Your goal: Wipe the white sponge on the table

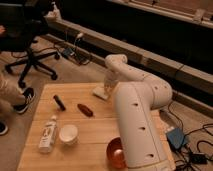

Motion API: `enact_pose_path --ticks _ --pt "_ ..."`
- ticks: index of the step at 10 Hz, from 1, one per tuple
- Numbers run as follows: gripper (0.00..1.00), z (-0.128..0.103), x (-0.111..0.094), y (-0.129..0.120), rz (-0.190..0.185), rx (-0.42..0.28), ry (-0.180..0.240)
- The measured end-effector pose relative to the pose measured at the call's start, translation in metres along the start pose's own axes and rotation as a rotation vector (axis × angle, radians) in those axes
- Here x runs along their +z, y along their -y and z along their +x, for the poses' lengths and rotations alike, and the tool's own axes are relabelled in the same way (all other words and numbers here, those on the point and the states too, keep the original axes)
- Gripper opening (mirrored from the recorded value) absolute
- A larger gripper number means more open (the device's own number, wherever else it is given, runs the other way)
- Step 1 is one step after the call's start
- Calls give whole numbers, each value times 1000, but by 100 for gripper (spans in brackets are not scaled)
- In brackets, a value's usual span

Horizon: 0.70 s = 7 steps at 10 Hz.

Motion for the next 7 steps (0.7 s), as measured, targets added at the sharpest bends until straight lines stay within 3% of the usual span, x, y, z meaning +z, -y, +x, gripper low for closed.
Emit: enact_pose_path --ticks 3,7 --pt "0 -2 0 -48 36 -114 -7" --pt "0 30 25 -64 134 -248 -83"
